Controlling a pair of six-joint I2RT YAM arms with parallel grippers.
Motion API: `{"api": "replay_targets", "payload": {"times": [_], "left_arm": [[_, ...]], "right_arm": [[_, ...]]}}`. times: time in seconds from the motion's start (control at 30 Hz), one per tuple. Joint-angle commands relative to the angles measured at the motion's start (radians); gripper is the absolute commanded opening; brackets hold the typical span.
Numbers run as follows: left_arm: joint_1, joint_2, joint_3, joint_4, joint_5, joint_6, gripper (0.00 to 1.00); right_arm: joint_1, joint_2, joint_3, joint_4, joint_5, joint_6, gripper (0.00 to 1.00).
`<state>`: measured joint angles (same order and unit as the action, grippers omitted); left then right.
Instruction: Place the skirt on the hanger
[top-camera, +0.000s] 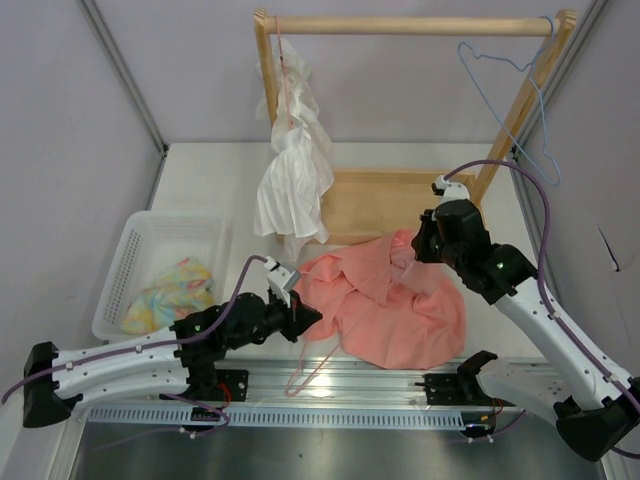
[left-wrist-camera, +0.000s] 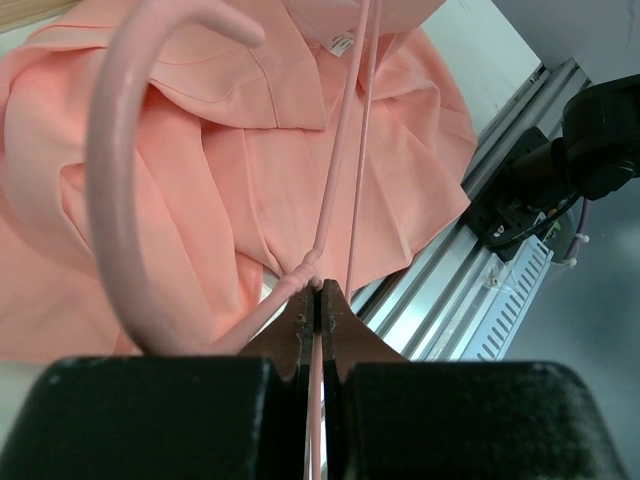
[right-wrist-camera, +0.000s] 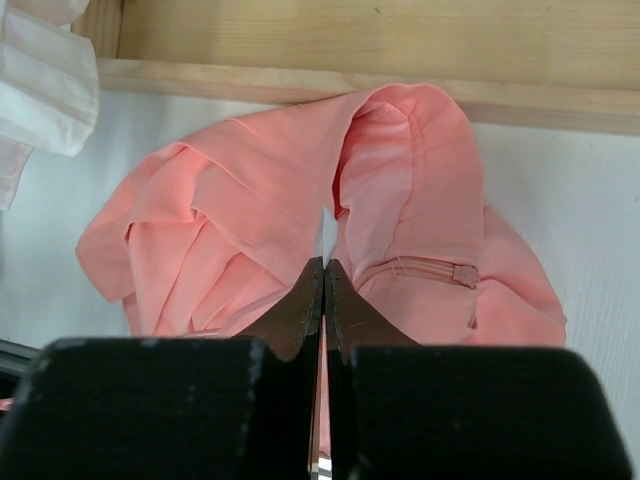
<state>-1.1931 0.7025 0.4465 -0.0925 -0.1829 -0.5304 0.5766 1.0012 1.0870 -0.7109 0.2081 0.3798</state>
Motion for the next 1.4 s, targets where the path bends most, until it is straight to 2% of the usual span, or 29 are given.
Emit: {"api": "replay_targets", "payload": {"times": [0.0,0.23,0.4,0.57,1.1,1.37], "left_arm": [[-0.007,-0.058,0.006,-0.012,-0.035,0.024,0.0],[-0.007,-0.121,0.031,-0.046,-0.061,0.03,0.0],[-0.007,-0.045,0.044,0.013,0.006,0.046,0.0],[-0.007,-0.017,0.049,0.076,0.017,0.04,0.0],[-0.007,-0.011,0.077,0.073,0.034,0.03,0.0],[-0.007,0.026,0.098,0.121,0.033,0.04,0.0]], "right_arm": [[0.008,-0.026,0.011,-0.012,0.03,-0.016,0.0],[0.014,-0.041,-0.018,-0.007,0.036,-0.01,0.0],[0.014,-0.044,-0.024,-0.001,0.04,-0.009,0.0],[0.014,-0.046,-0.021,0.004,0.036,-0.012,0.0],[0.016,-0.05,-0.047,0.014,0.04,-0.012,0.0],[0.02,-0.044,-0.042,0.025,0.033,-0.009,0.0]]}}
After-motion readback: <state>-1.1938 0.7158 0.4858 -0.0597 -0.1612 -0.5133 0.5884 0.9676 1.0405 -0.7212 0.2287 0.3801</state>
